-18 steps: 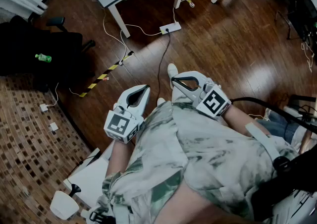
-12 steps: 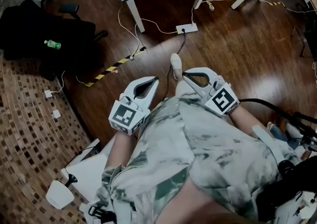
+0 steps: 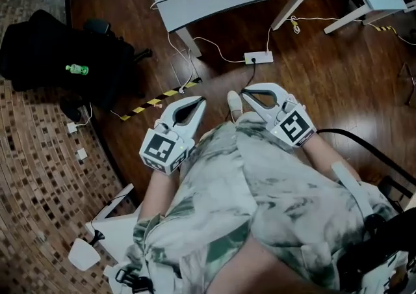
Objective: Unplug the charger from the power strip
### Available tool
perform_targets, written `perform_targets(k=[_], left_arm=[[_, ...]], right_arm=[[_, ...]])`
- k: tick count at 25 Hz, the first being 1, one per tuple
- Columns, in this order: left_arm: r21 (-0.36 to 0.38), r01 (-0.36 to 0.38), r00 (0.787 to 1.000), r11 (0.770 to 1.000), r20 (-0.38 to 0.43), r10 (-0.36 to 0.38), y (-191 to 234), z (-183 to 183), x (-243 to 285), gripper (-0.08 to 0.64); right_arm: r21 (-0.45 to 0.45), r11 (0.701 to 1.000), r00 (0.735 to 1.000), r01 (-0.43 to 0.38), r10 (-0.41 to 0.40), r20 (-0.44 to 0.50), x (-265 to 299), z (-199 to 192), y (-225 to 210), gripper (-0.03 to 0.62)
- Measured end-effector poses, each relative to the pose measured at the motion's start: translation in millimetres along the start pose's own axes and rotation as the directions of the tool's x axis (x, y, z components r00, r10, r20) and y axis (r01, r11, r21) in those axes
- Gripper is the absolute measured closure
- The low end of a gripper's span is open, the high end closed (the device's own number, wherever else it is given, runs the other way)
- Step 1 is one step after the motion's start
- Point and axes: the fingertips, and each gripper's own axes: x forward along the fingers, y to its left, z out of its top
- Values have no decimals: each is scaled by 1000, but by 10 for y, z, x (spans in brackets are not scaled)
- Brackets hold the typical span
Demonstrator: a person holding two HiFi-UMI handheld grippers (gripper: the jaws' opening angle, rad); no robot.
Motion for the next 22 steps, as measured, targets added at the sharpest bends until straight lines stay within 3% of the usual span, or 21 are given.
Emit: perform_targets(k=[5,11,22], left_arm=[[37,-39,999,999,-7,40,312,258,402,557],[38,-50,999,998,3,50,798,394,631,557],[75,69,998,995,-9,-68,1791,561,994,557]], right_arm=[[-14,1000,1000,15,-15,-6,97,-133,-672,586],[4,1000,1000,25,-25,-18,438,-169,-1102,586],[8,994,991,106,-105,-77,1227,-121,-1718,586]])
